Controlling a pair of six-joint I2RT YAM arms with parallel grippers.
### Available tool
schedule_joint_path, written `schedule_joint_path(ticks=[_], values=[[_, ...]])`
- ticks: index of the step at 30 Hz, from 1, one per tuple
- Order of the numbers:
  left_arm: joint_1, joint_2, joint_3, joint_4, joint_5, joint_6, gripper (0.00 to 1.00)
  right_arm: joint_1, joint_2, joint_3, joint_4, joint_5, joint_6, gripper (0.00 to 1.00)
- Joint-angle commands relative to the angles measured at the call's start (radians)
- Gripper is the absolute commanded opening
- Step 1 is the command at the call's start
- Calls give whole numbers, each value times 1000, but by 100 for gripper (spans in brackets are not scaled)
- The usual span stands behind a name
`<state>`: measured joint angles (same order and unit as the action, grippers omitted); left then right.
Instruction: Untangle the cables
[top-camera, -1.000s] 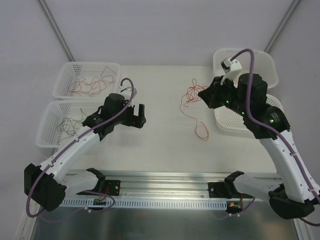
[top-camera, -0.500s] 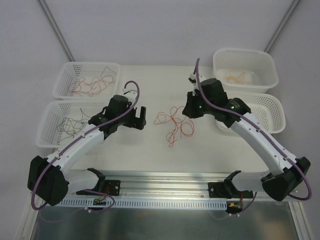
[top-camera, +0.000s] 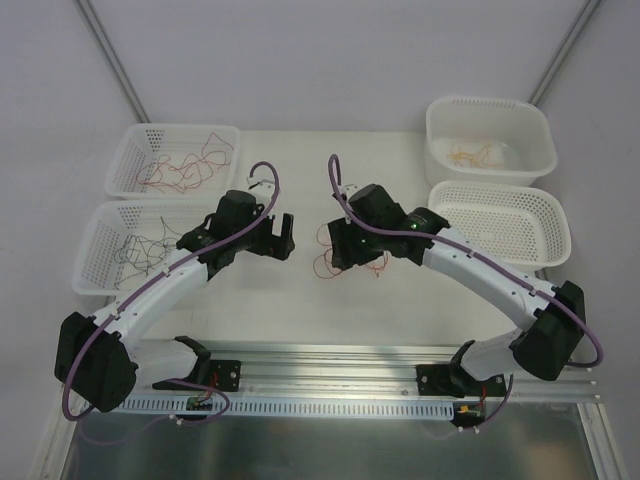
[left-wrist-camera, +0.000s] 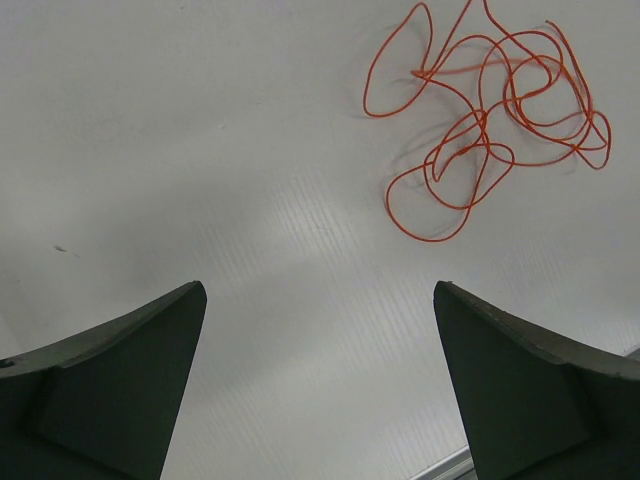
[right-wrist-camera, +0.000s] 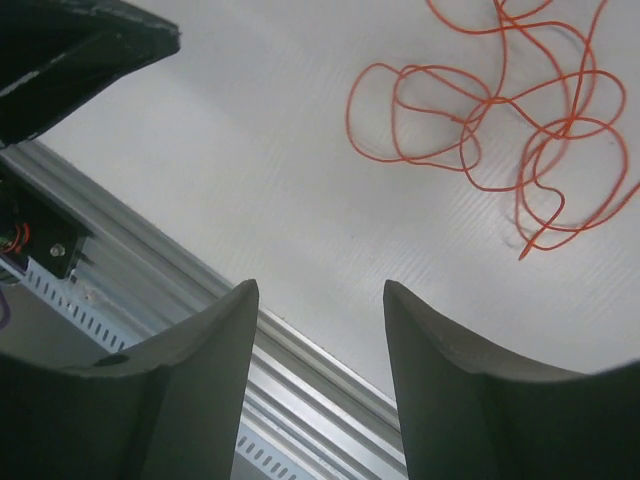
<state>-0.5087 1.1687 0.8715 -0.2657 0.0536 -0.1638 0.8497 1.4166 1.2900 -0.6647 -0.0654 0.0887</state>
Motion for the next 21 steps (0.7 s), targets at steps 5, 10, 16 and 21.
schedule_joint_path(ticks=[5,10,16,21], values=[[6,8,0,37,78,-9,99,-83,-65,-37,-33,228,-1,57],[6,43,6,43,164,-43,99,-167,-77,-121,19,222,12,55],[-30,115,9,85,241,-160,95,-230,-76,-207,117,156,48,53],[-86,198,-5,140,213,-243,89,-262,-70,-258,188,96,52,53]])
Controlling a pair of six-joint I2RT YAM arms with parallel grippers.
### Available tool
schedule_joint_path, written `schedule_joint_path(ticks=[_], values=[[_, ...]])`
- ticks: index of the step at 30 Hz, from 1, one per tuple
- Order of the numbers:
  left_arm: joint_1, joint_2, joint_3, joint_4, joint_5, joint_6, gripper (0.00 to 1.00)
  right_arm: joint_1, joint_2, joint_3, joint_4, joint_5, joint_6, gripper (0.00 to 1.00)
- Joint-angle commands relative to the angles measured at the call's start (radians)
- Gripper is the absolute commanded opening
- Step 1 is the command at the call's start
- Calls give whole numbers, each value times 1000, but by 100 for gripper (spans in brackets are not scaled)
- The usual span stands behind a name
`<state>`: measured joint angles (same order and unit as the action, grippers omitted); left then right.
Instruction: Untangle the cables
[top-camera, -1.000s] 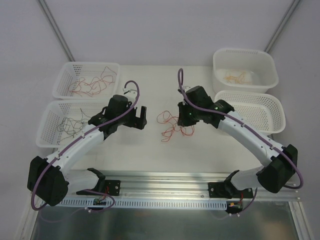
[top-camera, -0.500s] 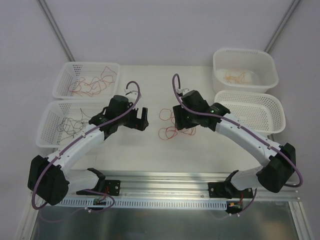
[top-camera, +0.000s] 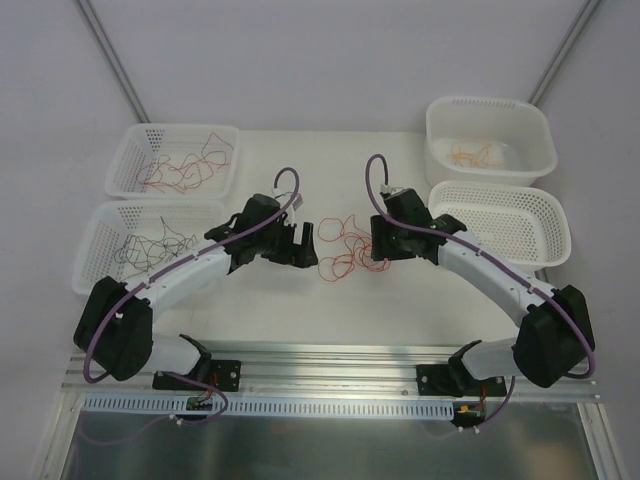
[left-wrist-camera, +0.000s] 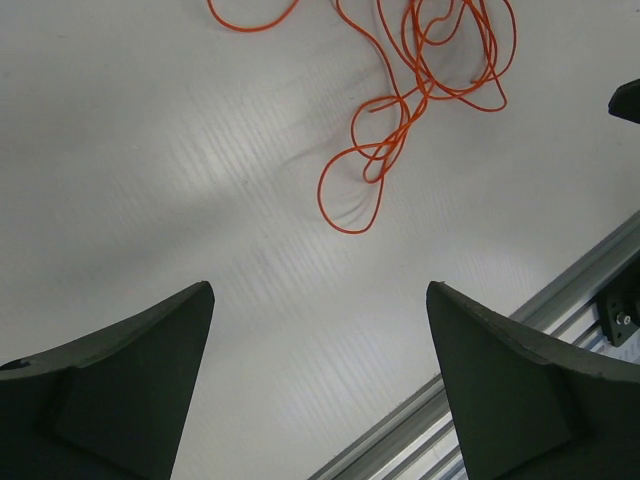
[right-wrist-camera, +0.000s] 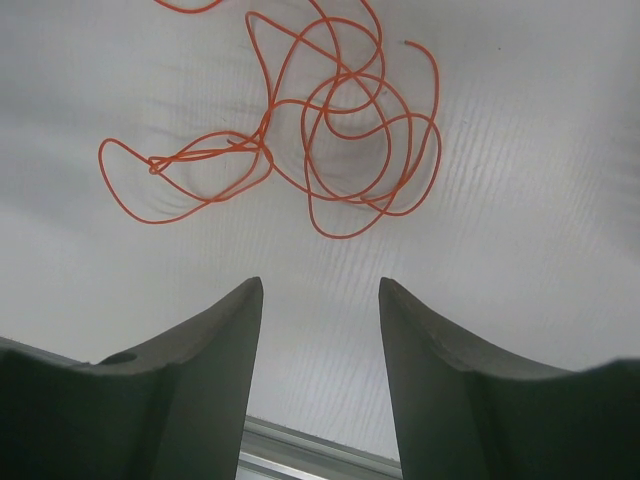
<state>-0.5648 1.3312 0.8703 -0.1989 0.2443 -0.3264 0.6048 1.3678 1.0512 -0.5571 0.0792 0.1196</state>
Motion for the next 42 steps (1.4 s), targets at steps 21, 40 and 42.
schedule_joint_path(ticks=[21,40,42], values=[[-156,359,84,219,-54,-158,33,-91,106,-59,253,-147,35,53],[-156,-154,157,-123,-304,51,0,-132,317,-100,286,-151,121,44],[-155,-193,229,-175,-347,87,0,-140,317,-114,284,-148,126,42]])
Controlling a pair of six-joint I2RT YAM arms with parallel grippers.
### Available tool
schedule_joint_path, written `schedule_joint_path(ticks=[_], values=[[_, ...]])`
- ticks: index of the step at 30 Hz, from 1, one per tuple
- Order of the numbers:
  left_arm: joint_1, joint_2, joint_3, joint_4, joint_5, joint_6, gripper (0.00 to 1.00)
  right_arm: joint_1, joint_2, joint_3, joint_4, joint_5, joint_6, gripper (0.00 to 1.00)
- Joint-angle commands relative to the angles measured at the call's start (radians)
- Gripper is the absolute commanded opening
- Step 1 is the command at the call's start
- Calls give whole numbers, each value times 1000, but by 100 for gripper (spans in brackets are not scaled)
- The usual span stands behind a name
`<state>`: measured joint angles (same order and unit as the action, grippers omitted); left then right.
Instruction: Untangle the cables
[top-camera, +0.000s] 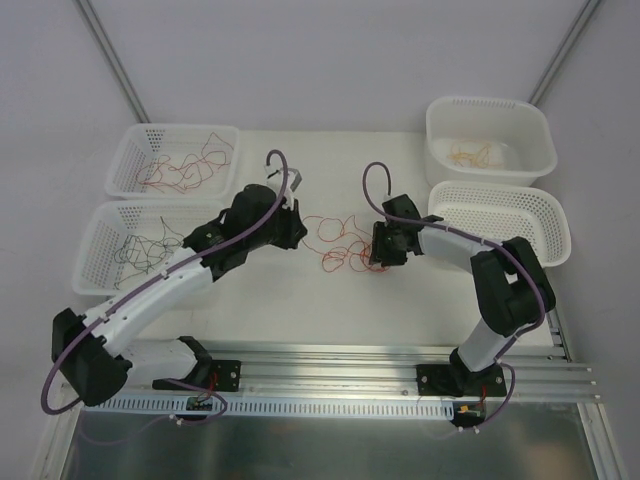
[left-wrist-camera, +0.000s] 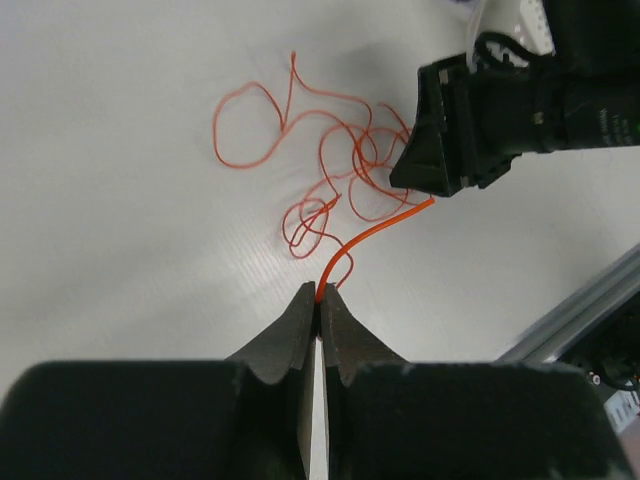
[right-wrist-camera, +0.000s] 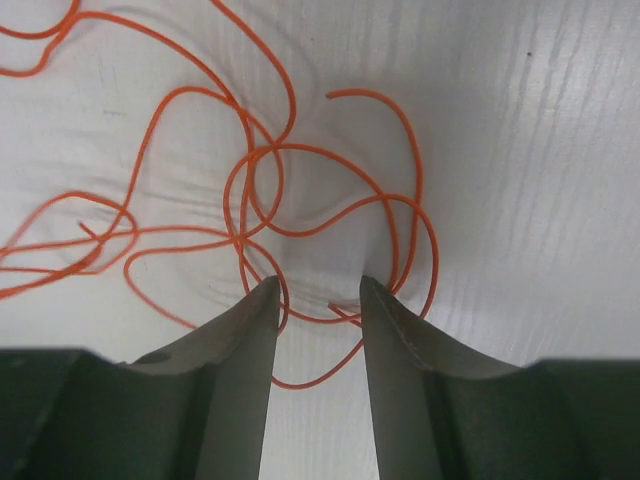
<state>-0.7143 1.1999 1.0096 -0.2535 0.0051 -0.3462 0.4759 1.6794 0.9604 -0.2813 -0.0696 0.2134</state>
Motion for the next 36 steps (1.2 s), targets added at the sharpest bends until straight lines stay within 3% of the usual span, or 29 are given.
schedule_joint_path(ticks=[1,11,21,31,36], values=[[-5,-95,116,-171,-152,140,0,-16,5,-29,7,2,35,41],[-2,-186,558,-339,-430,381,0,-105,-17,-112,-13,-16,76,36],[24,-128,777,-348,-750,610,0,-146,-72,-144,-30,-47,73,36],[73,-123,850,-349,-841,688,0,-155,-119,-137,-84,-10,80,36],[73,-170,738,-349,-610,570,0,-151,-213,-117,-150,14,20,38]])
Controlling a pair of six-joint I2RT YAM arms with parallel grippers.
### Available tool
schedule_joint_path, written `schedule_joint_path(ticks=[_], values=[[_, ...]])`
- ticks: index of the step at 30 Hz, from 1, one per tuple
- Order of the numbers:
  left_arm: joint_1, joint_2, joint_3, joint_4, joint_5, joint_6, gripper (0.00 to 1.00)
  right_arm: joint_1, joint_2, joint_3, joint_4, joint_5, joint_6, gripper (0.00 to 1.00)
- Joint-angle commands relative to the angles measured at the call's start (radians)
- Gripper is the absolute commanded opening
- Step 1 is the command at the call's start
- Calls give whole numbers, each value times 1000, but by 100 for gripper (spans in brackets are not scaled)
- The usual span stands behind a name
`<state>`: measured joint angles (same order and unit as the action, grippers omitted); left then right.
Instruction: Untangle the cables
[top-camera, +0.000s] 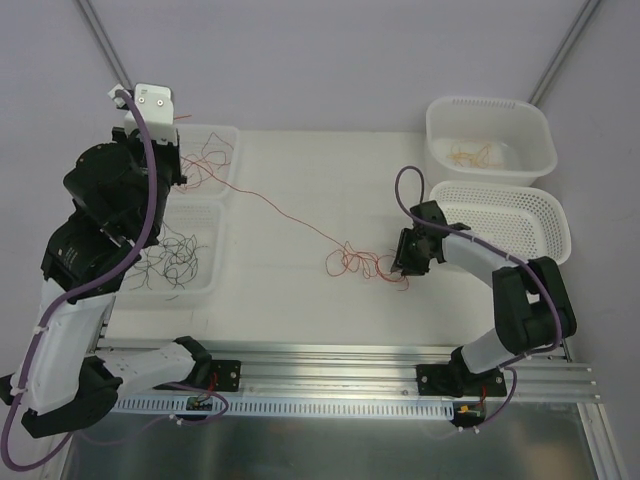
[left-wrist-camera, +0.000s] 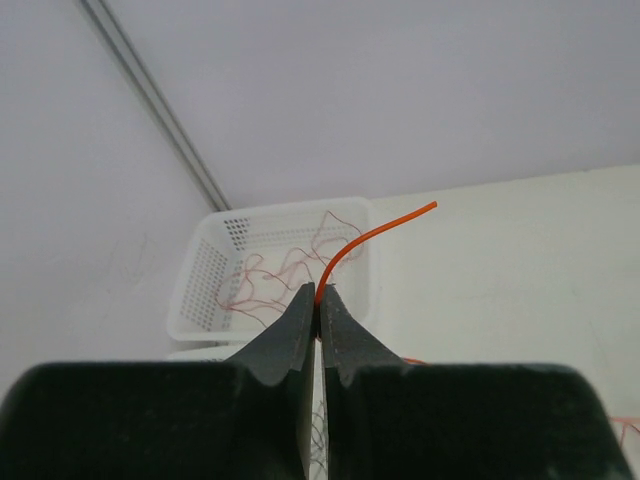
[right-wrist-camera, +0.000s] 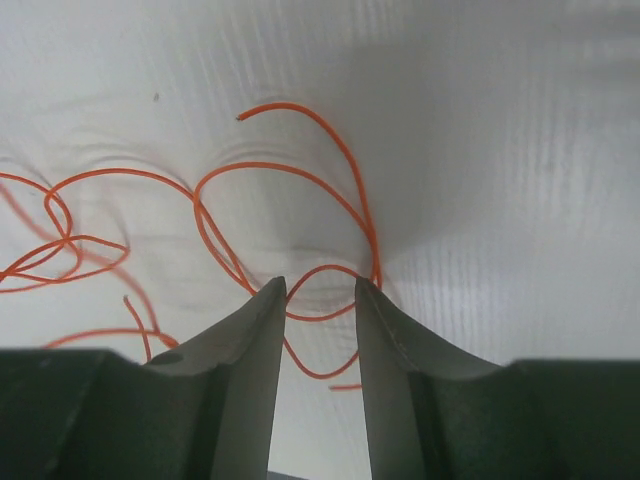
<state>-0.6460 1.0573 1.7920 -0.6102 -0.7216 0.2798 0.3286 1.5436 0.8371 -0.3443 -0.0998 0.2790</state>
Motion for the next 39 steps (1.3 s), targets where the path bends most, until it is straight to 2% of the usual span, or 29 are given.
schedule_joint_path(ticks=[1,6,11,17,31,34,39], values=[[5,-34,-99,7,167,-106,0,3,-109,16,-99,49,-57,38],[6,-42,-272,12,455,-283,0,69,-183,105,-217,159,-119,42],[6,-43,-488,30,617,-441,0,162,-270,142,-214,154,-179,43],[5,-103,-674,61,628,-513,1,231,-252,152,-92,25,-158,43],[6,-214,-895,75,610,-574,1,257,36,226,123,-86,-12,39],[5,-221,-914,75,599,-579,1,263,73,234,128,-77,-11,36],[6,-214,-937,78,580,-580,1,265,90,234,120,-78,-20,26]])
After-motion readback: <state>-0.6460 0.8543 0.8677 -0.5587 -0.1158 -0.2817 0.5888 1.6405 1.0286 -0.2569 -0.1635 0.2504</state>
